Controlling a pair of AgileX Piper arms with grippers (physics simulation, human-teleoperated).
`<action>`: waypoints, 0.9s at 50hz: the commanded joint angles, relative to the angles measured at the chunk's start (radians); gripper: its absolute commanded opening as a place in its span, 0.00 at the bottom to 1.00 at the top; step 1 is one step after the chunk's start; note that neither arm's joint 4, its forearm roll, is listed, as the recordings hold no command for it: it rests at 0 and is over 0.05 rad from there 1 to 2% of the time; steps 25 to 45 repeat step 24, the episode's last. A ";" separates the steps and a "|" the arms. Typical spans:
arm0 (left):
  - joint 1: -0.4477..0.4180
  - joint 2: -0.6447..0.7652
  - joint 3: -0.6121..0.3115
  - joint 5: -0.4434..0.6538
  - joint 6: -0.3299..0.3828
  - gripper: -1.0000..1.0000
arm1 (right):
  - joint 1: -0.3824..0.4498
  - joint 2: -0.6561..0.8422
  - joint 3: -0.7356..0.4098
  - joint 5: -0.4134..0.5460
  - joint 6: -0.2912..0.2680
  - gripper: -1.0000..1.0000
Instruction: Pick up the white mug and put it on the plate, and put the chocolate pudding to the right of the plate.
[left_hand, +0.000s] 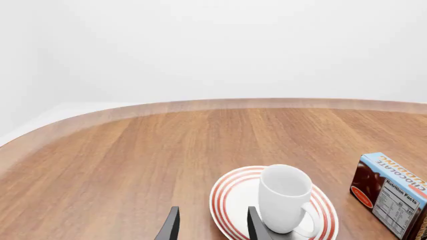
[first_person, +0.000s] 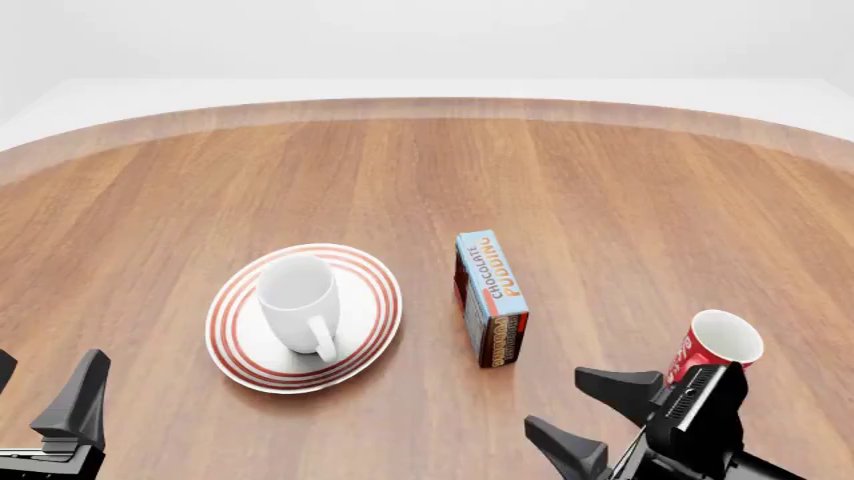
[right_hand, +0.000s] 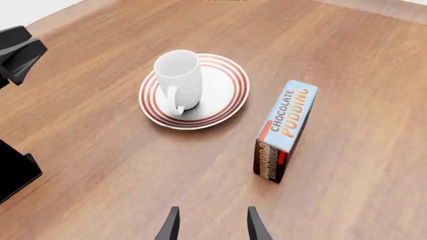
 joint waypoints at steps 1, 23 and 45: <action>0.000 0.000 0.000 0.000 0.000 1.00 | -0.027 -0.152 0.046 0.093 0.002 1.00; 0.000 0.000 0.000 0.000 0.000 1.00 | -0.094 -0.522 0.045 0.438 -0.012 1.00; 0.000 0.000 0.000 0.000 0.000 1.00 | -0.096 -0.543 0.044 0.459 -0.015 1.00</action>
